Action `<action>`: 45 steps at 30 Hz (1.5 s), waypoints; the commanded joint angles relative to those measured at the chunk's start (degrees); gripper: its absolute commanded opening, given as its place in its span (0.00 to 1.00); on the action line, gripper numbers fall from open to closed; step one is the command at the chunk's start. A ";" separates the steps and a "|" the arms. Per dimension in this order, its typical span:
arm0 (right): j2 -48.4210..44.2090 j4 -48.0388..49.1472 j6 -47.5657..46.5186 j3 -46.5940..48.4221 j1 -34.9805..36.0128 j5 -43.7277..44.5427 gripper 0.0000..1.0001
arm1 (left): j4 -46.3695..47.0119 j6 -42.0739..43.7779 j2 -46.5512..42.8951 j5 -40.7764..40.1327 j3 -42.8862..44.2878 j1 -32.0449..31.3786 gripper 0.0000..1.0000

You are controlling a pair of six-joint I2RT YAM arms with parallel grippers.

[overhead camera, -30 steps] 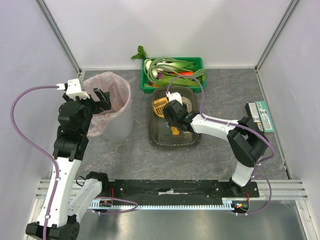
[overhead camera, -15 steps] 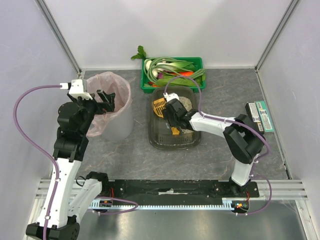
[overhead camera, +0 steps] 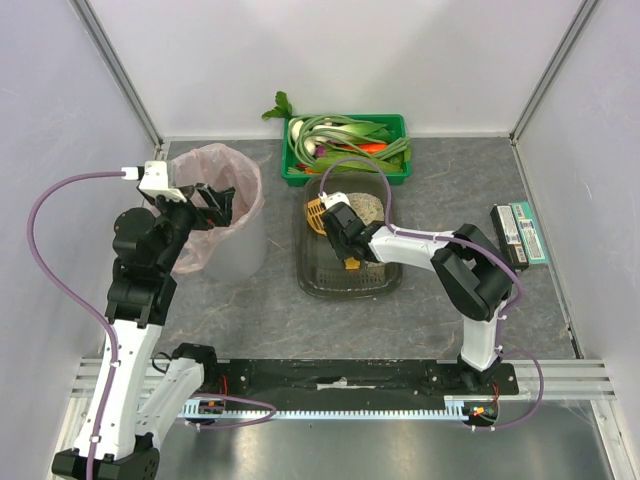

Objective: Clean the litter box

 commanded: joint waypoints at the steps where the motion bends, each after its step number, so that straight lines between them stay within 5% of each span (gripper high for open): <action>1: -0.60 1.02 -0.89 2.13 0.58 1.84 0.39 | 3.05 2.70 -0.52 2.98 -0.58 -0.03 0.99; 10: -1.39 -1.87 -2.99 4.85 0.49 2.20 0.01 | 4.63 2.88 -0.61 5.96 -1.54 -0.03 0.99; 25: -2.26 -27.26 -7.30 15.93 -0.30 5.45 0.00 | 7.18 4.46 0.97 16.68 -2.69 -0.12 1.00; 37: -8.77 -37.28 -8.00 18.47 -1.36 0.79 0.00 | 9.55 8.85 1.50 29.78 -4.09 -2.14 0.99; 45: -17.73 -41.16 -4.58 15.49 -3.90 -9.65 0.00 | 8.24 17.97 4.40 27.51 -4.62 -14.16 0.96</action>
